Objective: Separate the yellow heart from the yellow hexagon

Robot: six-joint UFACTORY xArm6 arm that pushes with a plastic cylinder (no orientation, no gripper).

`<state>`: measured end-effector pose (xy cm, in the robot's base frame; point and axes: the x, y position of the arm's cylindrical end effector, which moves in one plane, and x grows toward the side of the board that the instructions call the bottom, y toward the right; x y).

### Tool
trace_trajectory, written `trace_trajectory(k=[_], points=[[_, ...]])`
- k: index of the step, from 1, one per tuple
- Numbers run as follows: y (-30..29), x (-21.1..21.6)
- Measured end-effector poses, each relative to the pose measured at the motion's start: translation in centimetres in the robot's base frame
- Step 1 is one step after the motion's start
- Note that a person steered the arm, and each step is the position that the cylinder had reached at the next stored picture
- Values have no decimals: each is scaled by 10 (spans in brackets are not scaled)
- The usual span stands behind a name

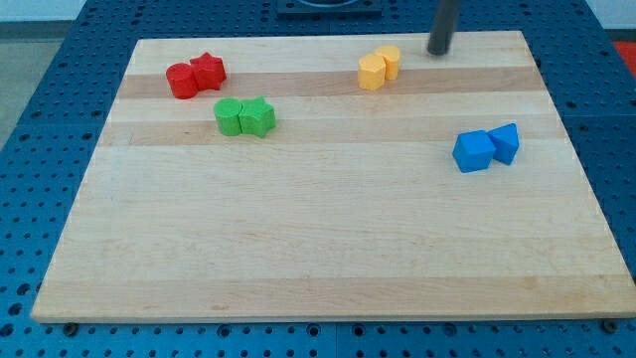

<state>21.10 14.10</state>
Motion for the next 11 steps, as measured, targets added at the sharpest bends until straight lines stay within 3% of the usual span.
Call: trace_trajectory(k=[1,2,3,6,9,11], points=[[-64,-15],[-113,12],[-98,40],[4,45],[36,84],[42,67]])
